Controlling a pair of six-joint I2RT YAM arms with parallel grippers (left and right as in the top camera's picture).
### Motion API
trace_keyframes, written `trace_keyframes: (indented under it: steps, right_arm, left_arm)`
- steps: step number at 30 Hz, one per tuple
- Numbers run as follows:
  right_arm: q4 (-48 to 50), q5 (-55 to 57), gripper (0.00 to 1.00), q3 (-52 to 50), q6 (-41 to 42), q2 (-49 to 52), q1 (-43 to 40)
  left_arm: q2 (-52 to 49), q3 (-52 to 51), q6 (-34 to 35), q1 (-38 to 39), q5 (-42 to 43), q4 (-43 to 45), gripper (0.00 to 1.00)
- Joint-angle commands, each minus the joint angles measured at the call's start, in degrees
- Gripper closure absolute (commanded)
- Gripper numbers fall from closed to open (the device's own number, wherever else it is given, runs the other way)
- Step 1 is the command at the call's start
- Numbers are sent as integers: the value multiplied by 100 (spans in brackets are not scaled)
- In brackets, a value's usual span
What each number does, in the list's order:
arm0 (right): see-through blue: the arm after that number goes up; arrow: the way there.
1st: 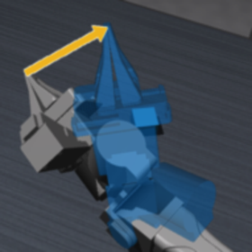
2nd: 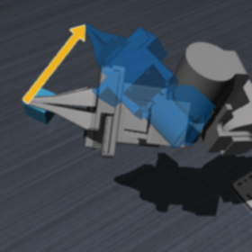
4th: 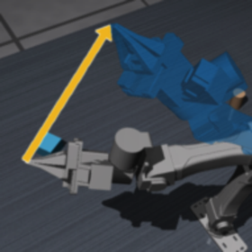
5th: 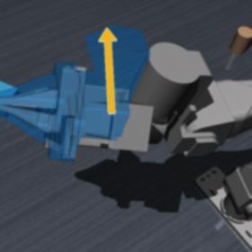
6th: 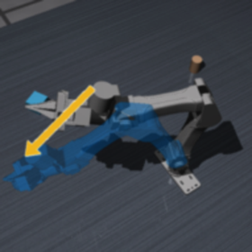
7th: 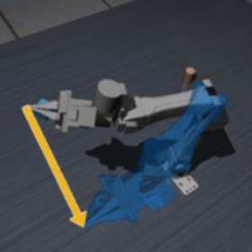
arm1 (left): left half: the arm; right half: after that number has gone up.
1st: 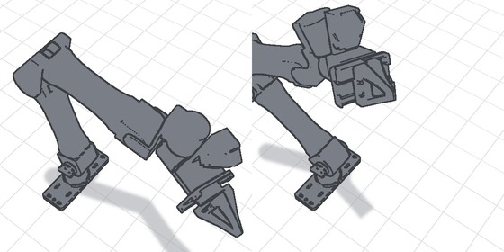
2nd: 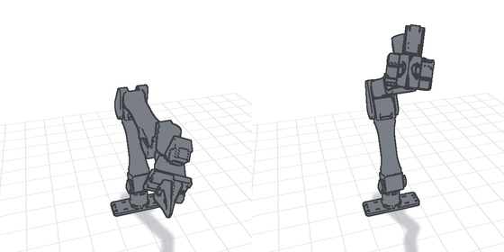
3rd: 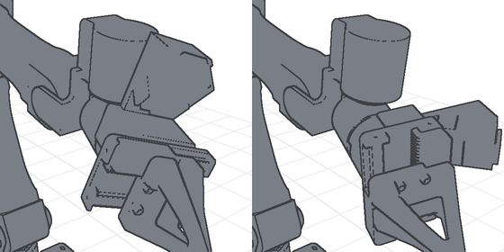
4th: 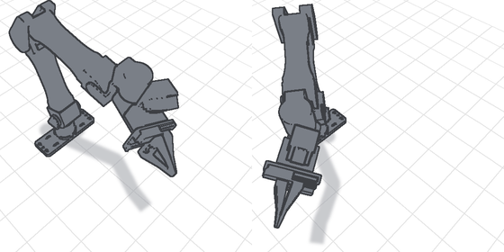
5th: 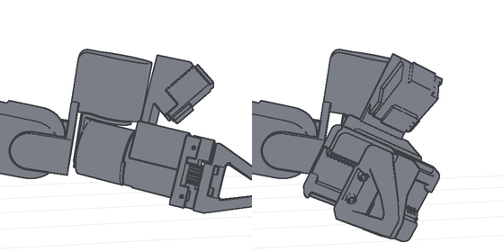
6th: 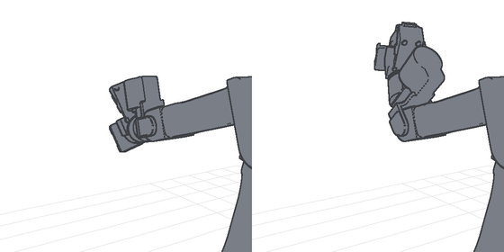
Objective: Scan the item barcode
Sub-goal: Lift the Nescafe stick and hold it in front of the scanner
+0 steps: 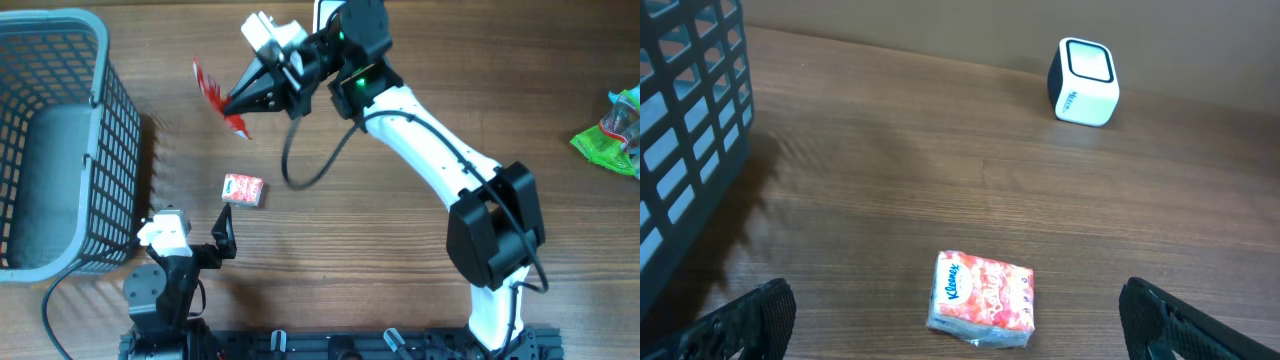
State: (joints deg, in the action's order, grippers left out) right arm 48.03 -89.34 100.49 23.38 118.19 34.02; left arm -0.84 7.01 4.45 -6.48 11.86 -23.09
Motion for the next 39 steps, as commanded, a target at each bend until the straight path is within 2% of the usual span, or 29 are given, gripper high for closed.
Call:
trace_keyframes:
  steps: [1,4,5,8,12,14,18,20,21,25,30,32,35,39]
  right_arm:
    - [61,-170,96,63,-2564,-101,63]
    - [-1104,1305,96,63,-5777,-50,63]
    - [-1384,2107,96,63,-6380,-50,63]
    - [-1364,3919,96,63,-6585,-50,92]
    - [-1255,6863,96,63,-8109,-44,254]
    - [-1145,7750,96,63,-8804,-44,402]
    - [-632,8515,96,63,-8811,-44,586]
    - [-815,8880,96,63,-7917,-44,610]
    - [-1346,9044,96,63,-7117,-44,601]
    - [-4319,9088,96,63,-4004,-44,452]
    - [-7066,9088,96,48,-199,-33,59]
    - [-7281,9092,96,-52,855,2,9]
    - [-6747,8931,95,-81,2033,170,-111]
    - [-5941,8850,96,-35,2562,573,-422]
  left_arm:
    - [37,-15,52,-2,11,11,0]
    - [37,-15,52,-2,11,11,0]
    - [37,-15,52,-2,11,11,0]
    - [37,-15,52,-2,11,13,0]
    - [37,-15,52,-2,11,11,0]
    - [37,-15,52,-2,11,11,0]
    - [37,-15,52,-2,11,11,0]
    - [37,-15,52,-2,11,11,0]
    - [37,-15,52,-2,11,11,0]
    - [37,-15,52,-2,11,11,0]
    - [37,-15,52,-2,11,11,0]
    - [37,-15,52,-2,11,11,0]
    - [37,-15,52,-2,11,11,0]
    - [37,-15,52,-2,11,11,0]
